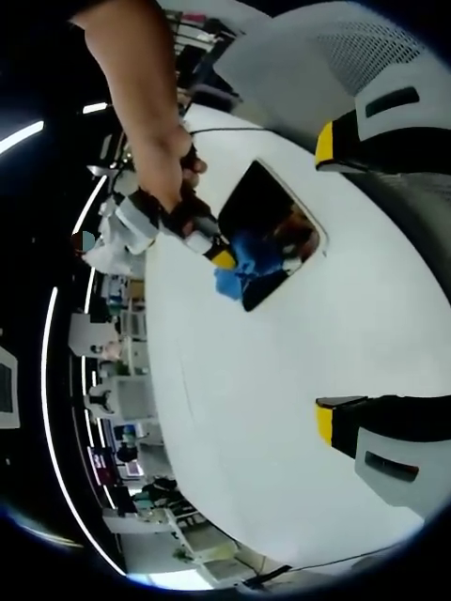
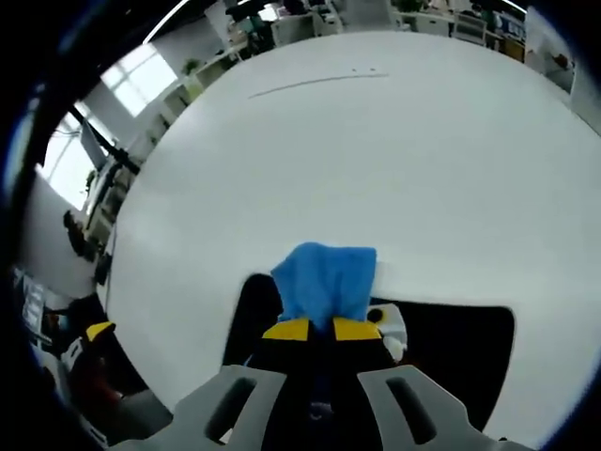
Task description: Wipe the mirror surface with the cleaning cloth until all visible marks leave the cleaned area.
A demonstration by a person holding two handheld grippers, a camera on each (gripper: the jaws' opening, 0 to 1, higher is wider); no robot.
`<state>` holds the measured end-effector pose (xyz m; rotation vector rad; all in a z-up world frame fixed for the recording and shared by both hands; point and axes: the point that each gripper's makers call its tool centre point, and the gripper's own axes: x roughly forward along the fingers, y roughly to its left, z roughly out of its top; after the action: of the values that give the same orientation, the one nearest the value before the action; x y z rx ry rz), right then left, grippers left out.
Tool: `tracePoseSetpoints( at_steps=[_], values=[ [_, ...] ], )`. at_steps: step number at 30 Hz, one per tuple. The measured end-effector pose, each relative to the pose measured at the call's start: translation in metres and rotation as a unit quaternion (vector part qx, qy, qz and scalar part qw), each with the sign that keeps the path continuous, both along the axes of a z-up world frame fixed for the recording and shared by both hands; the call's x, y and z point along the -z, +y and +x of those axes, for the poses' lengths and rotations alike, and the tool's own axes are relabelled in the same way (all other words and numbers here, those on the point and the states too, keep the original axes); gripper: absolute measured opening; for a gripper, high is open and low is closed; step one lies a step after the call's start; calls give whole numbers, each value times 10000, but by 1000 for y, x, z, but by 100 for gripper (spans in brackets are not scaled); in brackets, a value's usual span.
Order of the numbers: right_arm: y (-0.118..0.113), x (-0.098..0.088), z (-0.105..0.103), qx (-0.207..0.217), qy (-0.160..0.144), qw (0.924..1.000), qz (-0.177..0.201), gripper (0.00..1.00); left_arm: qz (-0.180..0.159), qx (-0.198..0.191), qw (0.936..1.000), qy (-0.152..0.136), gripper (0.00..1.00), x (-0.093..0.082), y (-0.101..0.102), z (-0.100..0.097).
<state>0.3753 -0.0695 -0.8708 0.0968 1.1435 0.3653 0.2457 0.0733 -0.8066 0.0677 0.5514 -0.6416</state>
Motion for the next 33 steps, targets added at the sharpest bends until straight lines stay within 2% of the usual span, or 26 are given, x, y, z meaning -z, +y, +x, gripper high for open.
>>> tracePoseSetpoints(
  at_steps=[18, 25, 33],
  values=[
    [1, 1, -38, -66, 5, 9998, 209, 1, -120, -56, 9999, -30, 99, -2, -1, 2],
    [-2, -1, -69, -48, 133, 9996, 250, 1, -26, -15, 10000, -14, 99, 0, -1, 1],
    [-1, 0, -87, -45, 155, 9995, 262, 1, -84, -43, 9999, -35, 99, -1, -1, 1]
  ],
)
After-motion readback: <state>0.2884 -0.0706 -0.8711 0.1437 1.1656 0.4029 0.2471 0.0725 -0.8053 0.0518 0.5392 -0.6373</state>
